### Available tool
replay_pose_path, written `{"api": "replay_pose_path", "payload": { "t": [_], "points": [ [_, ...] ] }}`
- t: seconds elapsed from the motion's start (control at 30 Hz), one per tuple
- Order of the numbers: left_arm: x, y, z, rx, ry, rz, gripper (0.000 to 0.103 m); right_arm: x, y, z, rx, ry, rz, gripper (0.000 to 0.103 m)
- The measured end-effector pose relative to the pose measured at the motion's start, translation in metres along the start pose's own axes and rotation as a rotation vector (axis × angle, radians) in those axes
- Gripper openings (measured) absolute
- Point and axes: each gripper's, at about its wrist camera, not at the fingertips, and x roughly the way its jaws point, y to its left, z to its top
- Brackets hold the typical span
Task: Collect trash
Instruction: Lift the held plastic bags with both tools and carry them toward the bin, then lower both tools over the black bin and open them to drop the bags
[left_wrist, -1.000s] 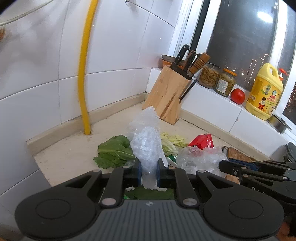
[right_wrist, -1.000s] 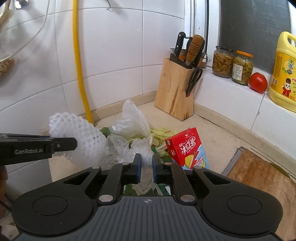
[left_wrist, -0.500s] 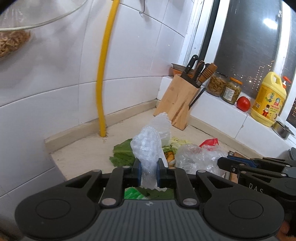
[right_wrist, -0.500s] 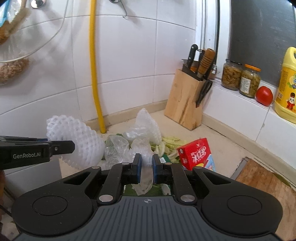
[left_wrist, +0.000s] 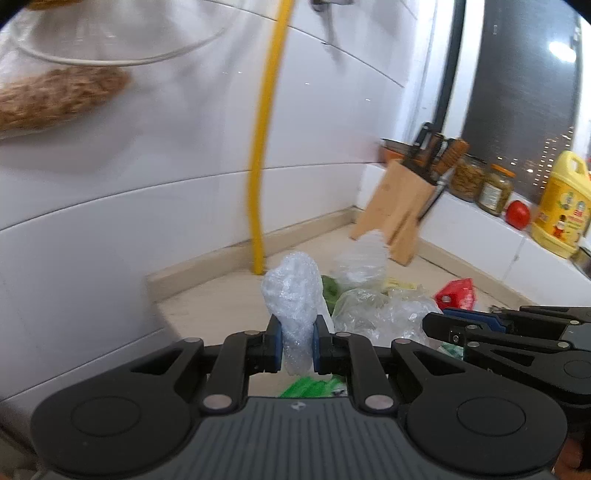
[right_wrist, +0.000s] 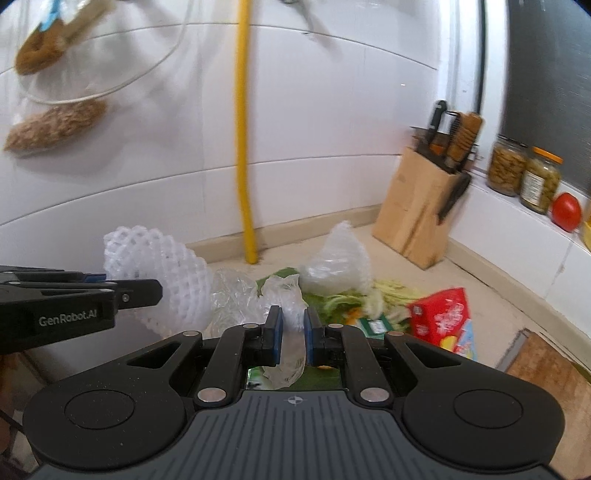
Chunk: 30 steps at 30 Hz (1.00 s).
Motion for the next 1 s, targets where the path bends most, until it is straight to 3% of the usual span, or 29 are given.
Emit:
{"api": "replay_pose_path", "payload": {
  "t": [0.7,1.0],
  "points": [
    [-0.036,0.076,-0.030,-0.095,-0.015,0.278,0.010,0.031,0.097,0.007,-0.147,0.048,0.224,0.017],
    [-0.035,0.098,-0.052,-0.145,0.046,0.345,0.010,0.043,0.127,0.002,-0.197,0.086,0.281,0.017]
  ]
}}
